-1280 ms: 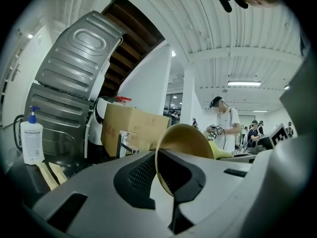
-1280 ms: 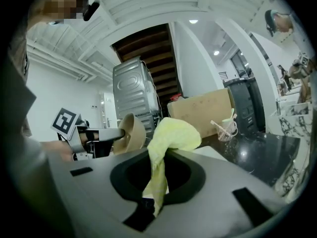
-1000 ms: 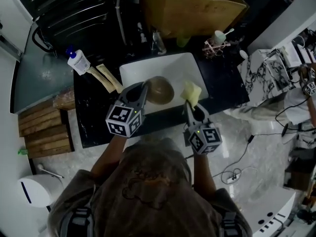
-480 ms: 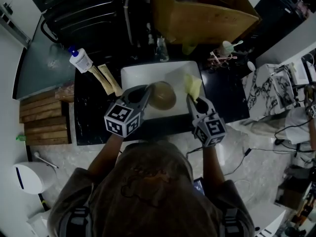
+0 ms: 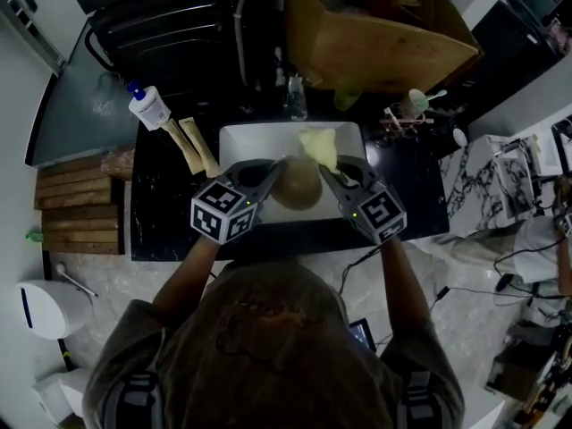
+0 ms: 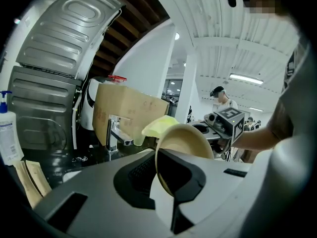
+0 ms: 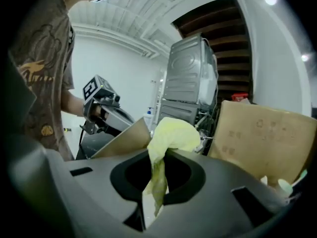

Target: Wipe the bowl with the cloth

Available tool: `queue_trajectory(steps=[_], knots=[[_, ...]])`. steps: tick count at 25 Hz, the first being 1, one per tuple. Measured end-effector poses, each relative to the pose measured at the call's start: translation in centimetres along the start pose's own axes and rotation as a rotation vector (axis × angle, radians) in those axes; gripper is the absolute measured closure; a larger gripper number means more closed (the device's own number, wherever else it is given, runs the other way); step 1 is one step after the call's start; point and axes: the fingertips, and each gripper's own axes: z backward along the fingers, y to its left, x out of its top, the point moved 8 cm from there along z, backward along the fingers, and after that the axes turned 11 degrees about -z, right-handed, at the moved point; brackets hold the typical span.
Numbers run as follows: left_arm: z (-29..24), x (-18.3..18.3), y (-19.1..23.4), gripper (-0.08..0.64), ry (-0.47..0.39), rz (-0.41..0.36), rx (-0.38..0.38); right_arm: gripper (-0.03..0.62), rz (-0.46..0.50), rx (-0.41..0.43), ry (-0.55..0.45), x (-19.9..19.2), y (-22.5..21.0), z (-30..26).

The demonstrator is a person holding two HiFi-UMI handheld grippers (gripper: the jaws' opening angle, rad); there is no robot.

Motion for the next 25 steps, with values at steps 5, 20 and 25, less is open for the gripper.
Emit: queue_trajectory(steps=[5,20,25], knots=[[-0.7,-0.1,0.6,0.543,0.032,0.017,-0.041,0.560,0.090,0.097,0.047,0.7,-0.4,-0.6],[-3.0,0.1,1.7,0.541,0.092,0.003,0.008,0.561,0.064,0.163,0.064,0.3,-1.2,0.2],[-3.3,0.2,2.4,0.538,0.090,0.026,0.044,0.560,0.045,0.171,0.064,-0.2,-1.0,0.3]])
